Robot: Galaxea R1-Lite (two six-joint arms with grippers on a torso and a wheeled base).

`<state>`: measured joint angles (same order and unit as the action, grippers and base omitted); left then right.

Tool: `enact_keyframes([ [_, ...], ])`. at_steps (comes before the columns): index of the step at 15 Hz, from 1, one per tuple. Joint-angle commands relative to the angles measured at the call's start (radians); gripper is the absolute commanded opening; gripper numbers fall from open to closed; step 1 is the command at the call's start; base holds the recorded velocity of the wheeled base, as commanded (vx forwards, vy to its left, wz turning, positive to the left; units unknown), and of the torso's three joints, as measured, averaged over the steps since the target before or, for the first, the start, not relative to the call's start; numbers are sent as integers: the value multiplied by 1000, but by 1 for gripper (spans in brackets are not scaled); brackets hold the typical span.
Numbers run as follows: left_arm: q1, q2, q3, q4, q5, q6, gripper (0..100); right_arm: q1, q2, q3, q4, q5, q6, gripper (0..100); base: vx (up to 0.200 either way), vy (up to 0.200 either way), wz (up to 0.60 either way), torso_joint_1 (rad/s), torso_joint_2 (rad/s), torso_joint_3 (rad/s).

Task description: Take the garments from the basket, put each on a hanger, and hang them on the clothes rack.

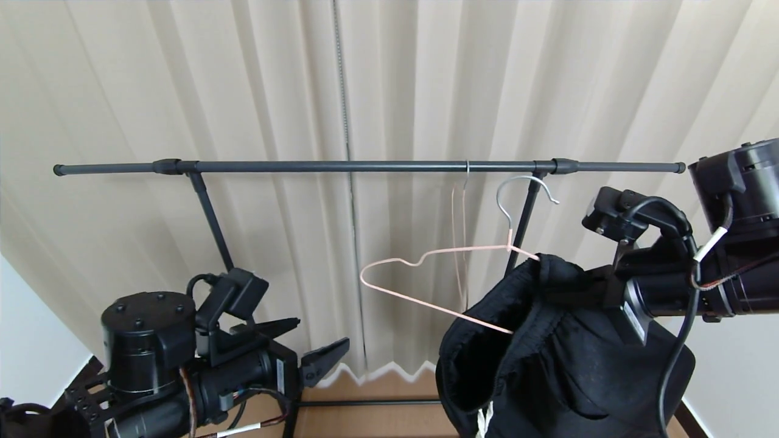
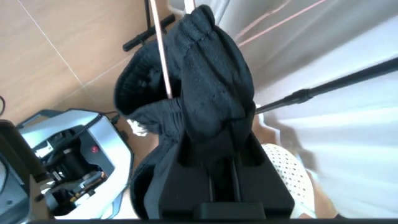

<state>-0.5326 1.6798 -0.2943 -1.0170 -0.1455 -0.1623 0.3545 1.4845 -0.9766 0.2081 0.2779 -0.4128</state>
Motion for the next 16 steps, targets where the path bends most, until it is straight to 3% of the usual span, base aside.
enact_keyframes([
  [1, -66, -37, -120, 140, 7, -11, 100, 0, -53, 88, -62, -36, 42, 0, 0, 0, 0, 0, 0, 0],
  [4, -119, -9, -235, 333, 24, -29, 100, 0, -93, 208, -197, -60, 131, 0, 0, 0, 0, 0, 0, 0],
  [7, -164, 38, -309, 439, 53, -28, 100, 0, -116, 259, -282, -63, 134, 0, 0, 0, 0, 0, 0, 0],
  [10, -188, 112, -353, 446, 55, -43, 100, 0, -116, 259, -286, -62, 135, 0, 0, 0, 0, 0, 0, 0],
  [13, -224, 199, -431, 448, 70, -115, 100, 4, -110, 260, -291, -57, 137, 0, 0, 0, 0, 0, 0, 0],
  [16, -259, 253, -479, 448, 77, -115, 100, 17, -102, 260, -291, -57, 137, 0, 0, 0, 0, 0, 0, 0],
])
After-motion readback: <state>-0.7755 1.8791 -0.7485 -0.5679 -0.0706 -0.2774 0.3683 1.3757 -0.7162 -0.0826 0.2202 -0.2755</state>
